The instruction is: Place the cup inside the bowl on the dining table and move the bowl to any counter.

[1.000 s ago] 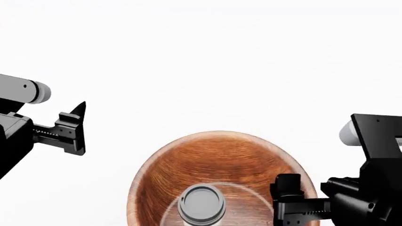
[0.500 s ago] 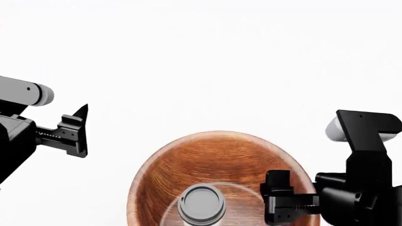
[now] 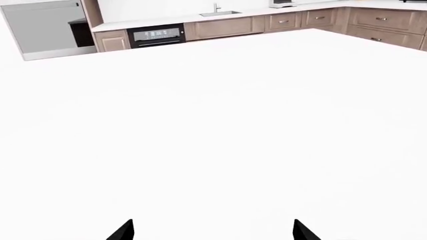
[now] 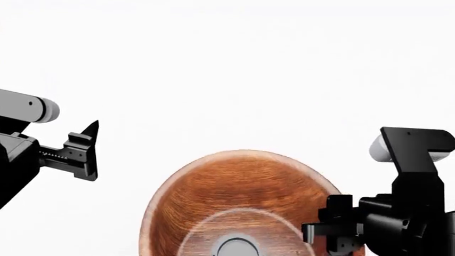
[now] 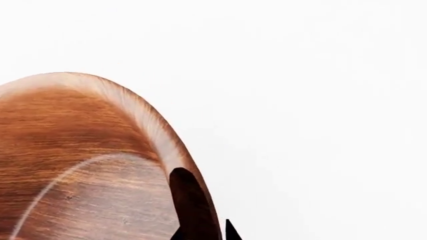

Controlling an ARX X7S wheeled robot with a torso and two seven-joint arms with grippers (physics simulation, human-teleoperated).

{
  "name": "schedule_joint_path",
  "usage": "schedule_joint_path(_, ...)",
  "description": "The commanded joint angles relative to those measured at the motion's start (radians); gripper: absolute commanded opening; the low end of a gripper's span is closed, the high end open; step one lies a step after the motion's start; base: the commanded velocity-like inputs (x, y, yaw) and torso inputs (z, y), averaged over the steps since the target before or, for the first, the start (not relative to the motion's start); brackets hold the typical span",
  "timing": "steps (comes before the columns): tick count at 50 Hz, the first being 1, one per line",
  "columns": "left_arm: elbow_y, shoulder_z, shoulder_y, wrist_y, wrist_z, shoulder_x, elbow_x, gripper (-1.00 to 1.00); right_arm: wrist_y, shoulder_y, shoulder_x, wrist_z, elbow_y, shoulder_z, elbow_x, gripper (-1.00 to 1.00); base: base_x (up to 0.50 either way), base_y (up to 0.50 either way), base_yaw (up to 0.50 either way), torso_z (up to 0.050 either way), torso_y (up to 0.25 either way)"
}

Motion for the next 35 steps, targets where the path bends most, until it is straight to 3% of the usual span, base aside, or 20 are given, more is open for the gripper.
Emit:
schedule_joint_path(1, 0.000, 0.001, 0.003, 0.004, 0.004, -0.005, -0.002, 1.00, -0.032, -0.003, -0.002, -0.012, 0.003, 0.012, -0.007, -1.00, 0.00, 0.00, 0.00, 0.000, 0.000)
schedule_joint_path(21, -0.017, 0.024, -0.010, 0.006, -0.016, 0.030, 0.010, 1.00, -0.025, 0.083, 0.003, 0.029, 0.023, 0.034, 0.036, -1.00, 0.00, 0.00, 0.00, 0.000, 0.000)
schedule_joint_path(23, -0.007, 0.005, -0.002, 0.006, 0.001, 0.001, -0.005, 1.00, -0.021, 0.092, 0.004, 0.033, 0.022, 0.036, 0.044, -1.00, 0.00, 0.00, 0.00, 0.000, 0.000)
schedule_joint_path(35, -0.015, 0.007, 0.000, 0.015, 0.001, 0.003, -0.003, 1.00, -0.005, 0.156, -0.009, 0.014, 0.078, 0.029, 0.029, -1.00, 0.00, 0.00, 0.00, 0.000, 0.001)
